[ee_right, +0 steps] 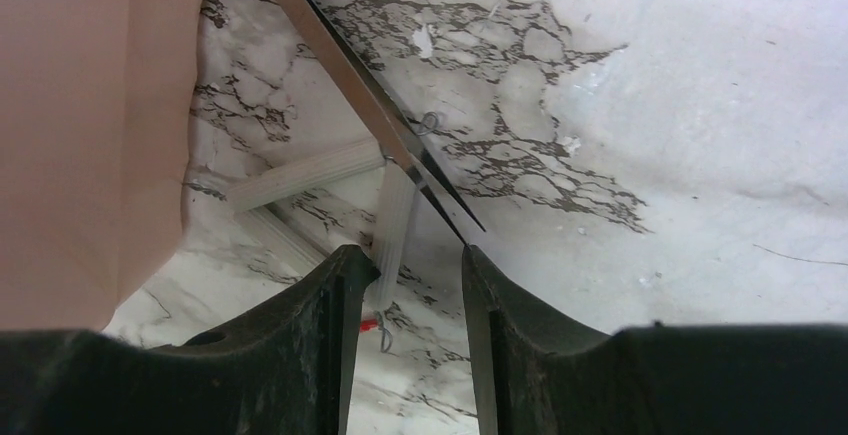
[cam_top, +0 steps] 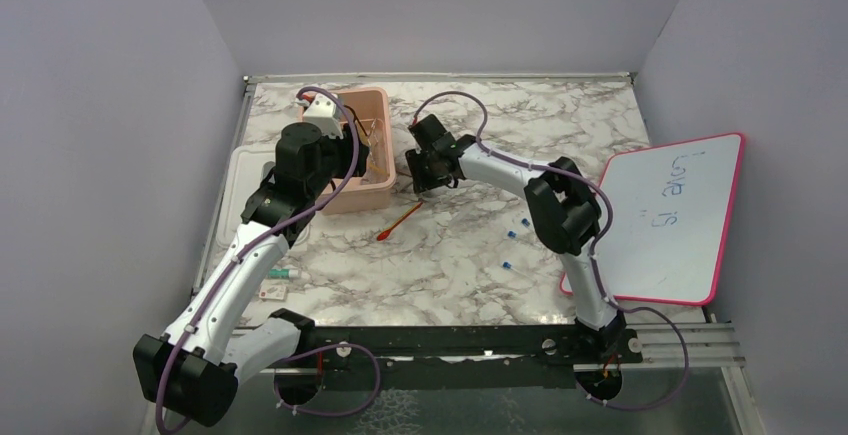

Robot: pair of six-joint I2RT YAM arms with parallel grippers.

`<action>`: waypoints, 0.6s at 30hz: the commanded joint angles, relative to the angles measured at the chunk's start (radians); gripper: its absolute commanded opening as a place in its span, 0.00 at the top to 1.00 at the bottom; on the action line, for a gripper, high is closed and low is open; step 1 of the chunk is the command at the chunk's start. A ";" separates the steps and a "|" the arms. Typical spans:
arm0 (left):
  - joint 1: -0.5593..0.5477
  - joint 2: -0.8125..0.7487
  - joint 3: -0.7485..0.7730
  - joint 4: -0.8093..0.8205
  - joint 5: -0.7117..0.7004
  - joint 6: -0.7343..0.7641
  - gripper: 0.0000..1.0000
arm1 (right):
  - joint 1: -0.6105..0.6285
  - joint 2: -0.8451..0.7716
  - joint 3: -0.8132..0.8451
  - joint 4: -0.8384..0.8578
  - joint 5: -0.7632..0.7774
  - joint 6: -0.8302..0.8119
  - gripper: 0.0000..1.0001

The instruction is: Organize the chemistry lab equipment

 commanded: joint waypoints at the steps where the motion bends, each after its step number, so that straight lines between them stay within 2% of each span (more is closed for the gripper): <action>1: 0.000 -0.022 -0.010 0.031 -0.024 0.003 0.46 | 0.021 0.057 0.043 -0.060 0.022 -0.030 0.56; 5: 0.000 -0.021 -0.011 0.032 -0.024 0.002 0.46 | 0.024 0.062 0.040 -0.067 0.044 -0.035 0.62; 14: 0.000 -0.016 -0.012 0.032 -0.024 0.003 0.46 | 0.025 -0.033 -0.047 -0.081 0.139 -0.033 0.96; 18: 0.000 -0.019 -0.011 0.032 -0.025 0.001 0.46 | 0.026 -0.157 -0.135 -0.049 0.159 -0.033 0.99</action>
